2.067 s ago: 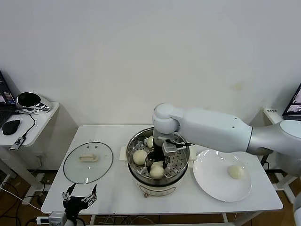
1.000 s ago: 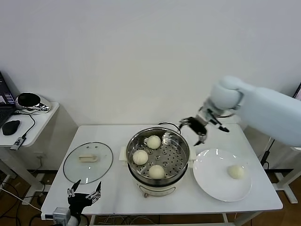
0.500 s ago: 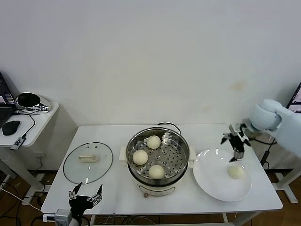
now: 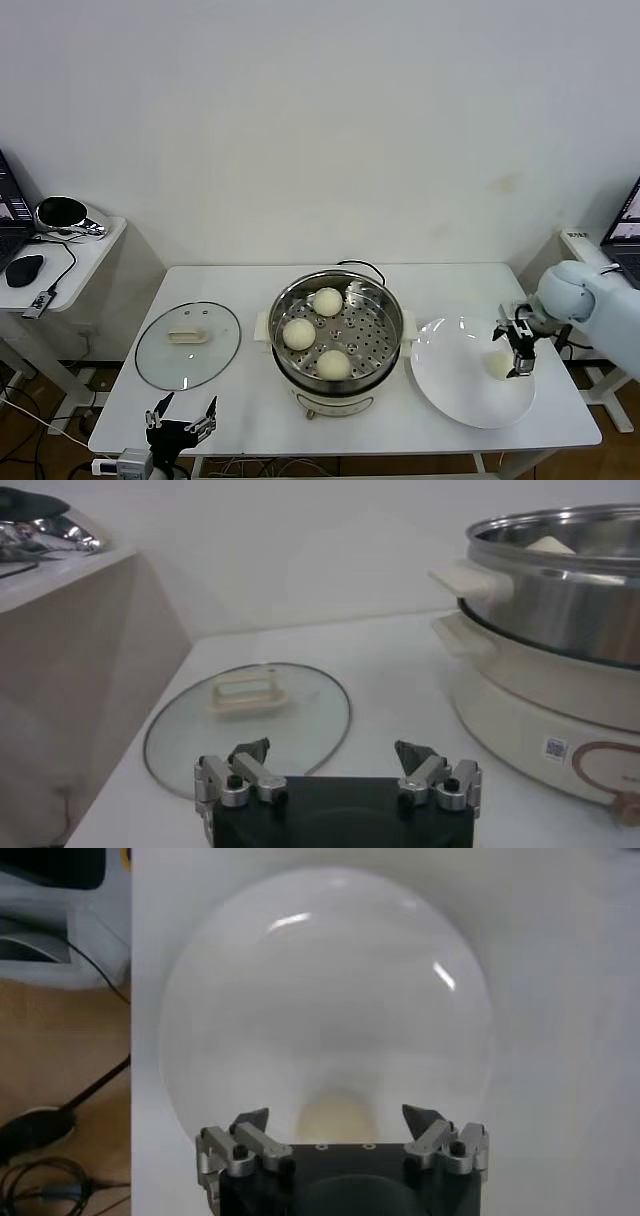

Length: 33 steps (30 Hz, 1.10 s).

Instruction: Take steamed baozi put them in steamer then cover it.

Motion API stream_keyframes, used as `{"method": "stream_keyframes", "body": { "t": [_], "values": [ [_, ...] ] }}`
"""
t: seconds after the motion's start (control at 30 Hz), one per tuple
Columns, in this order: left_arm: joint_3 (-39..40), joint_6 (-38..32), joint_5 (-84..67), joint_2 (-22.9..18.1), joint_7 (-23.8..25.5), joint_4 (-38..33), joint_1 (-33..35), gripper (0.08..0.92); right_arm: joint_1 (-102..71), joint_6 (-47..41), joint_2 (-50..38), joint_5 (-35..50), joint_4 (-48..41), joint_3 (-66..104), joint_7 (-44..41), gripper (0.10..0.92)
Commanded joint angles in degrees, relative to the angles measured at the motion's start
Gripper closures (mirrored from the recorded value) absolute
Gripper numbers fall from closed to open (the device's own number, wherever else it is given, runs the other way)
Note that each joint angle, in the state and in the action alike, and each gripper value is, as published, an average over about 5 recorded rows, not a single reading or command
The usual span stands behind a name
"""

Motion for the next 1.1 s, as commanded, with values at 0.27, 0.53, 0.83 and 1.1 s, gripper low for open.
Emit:
{"method": "stream_keyframes", "body": {
  "t": [0.27,0.53,0.83,1.1],
  "values": [
    [0.21,-0.02,0.37,0.11,0.0,1.09,-0.24,0.177,-4.52,1.79,3.78,-3.04,-7.36,2.86,3.24,0.203],
    [0.17,-0.04,0.34,0.14,0.05,1.57,-0.47,0.177,-3.89,2.42,5.09,-3.74,-8.8,1.41,3.84,0.203],
    [0.18,-0.14,0.35,0.22,0.01,2.09,-0.38,0.177,-3.92,3.07,6.42,-4.53,-10.65,1.32,4.41,0.203],
    [0.18,-0.12,0.38,0.22,0.03,2.12,-0.49,0.177,-4.56,3.39,6.17,-5.44,-10.55,1.74,4.04,0.203]
  ]
}}
